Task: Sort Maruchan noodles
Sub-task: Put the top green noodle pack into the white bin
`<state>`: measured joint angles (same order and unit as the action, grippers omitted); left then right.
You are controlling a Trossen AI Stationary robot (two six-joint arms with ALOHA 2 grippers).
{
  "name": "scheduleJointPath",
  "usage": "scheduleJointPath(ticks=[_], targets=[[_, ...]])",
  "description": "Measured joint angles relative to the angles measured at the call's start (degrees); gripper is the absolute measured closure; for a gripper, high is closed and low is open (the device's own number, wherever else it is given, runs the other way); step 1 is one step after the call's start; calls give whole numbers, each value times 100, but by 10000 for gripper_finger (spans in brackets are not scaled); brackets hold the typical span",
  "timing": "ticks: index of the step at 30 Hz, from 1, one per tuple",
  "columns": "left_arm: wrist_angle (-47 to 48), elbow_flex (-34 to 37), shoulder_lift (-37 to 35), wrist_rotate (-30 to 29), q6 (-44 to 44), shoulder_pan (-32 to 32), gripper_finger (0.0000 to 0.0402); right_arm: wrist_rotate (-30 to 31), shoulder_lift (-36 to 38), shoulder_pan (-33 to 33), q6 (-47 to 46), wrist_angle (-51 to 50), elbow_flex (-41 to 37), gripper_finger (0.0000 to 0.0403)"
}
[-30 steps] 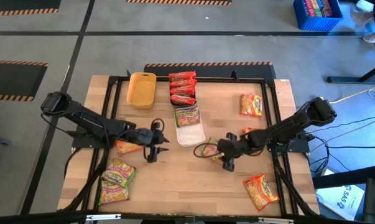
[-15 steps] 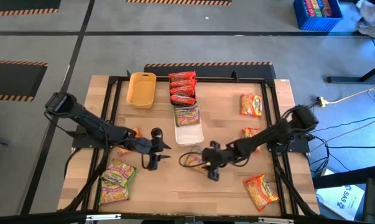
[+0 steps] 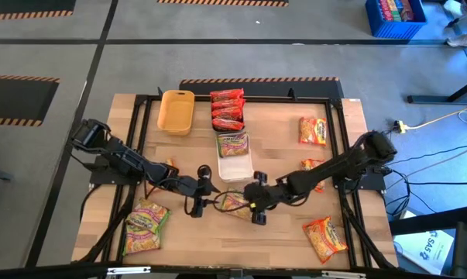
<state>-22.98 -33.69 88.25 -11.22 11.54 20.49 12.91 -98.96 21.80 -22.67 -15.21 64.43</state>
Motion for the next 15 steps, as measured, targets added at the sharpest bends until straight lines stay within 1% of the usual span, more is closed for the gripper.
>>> scheduleJointPath(ticks=[2, 5, 9, 12, 15], targets=[[-16, -88, 65, 9, -6, 42, 227, 261, 267, -3, -125, -100, -201, 221], [-14, -255, 209, 34, -10, 110, 227, 410, 586, -64, -441, 85, -748, 221], [-6, -469, 546, 45, -12, 199, 227, 355, 903, -189, -958, 1130, -1721, 221], [0, -650, 888, 98, -10, 232, 227, 118, 923, -355, -1488, 1994, -2376, 221], [17, -844, 1229, 293, 74, 241, 227, 56, 798, -453, -1885, 2947, -2813, 221]])
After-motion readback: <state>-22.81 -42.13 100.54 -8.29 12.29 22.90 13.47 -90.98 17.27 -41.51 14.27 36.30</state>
